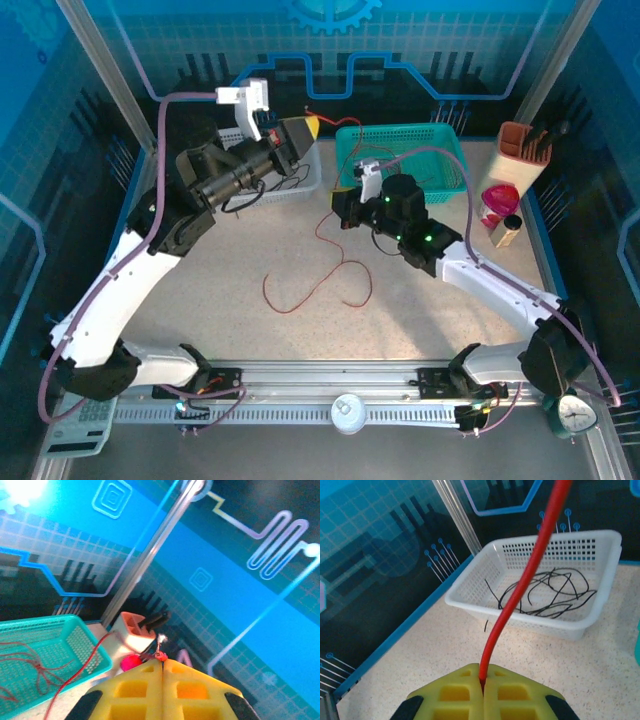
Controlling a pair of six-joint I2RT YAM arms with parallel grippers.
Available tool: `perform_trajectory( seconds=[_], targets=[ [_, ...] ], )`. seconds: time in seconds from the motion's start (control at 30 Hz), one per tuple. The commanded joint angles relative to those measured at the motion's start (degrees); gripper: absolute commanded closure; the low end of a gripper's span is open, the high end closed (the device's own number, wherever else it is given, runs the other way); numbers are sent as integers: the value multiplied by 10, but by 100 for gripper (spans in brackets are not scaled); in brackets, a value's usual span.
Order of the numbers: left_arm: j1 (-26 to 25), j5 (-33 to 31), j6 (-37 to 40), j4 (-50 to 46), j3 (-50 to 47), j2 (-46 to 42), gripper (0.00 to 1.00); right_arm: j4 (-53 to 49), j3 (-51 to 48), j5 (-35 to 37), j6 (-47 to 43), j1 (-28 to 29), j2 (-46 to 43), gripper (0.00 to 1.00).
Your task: Untangle the cables
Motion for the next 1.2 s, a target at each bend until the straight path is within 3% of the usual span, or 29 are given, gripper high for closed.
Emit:
perform_trajectory(
  seconds=[0.0,0.33,0.6,0.73,0.97,1.17],
  targets=[
    [-2,-61,24,19,-48,-23,100,-6,45,-28,-4,-14,-27,100],
    [4,-154,14,69,-230,-67,97,-16,93,-56,23,-46,-46,100],
    [23,-146,6,80,-284,-65,86,-74,173,-45,10,-78,-31,100],
    [25,-142,21,81,-292,-69,70,-68,187,-61,23,-92,-27,100],
    [27,-70,77,72,-317,-51,28,-85,230,-71,15,-97,-18,100],
    [27,-15,127,98,-380,-48,14,-98,264,-77,9,-97,-23,100]
  ],
)
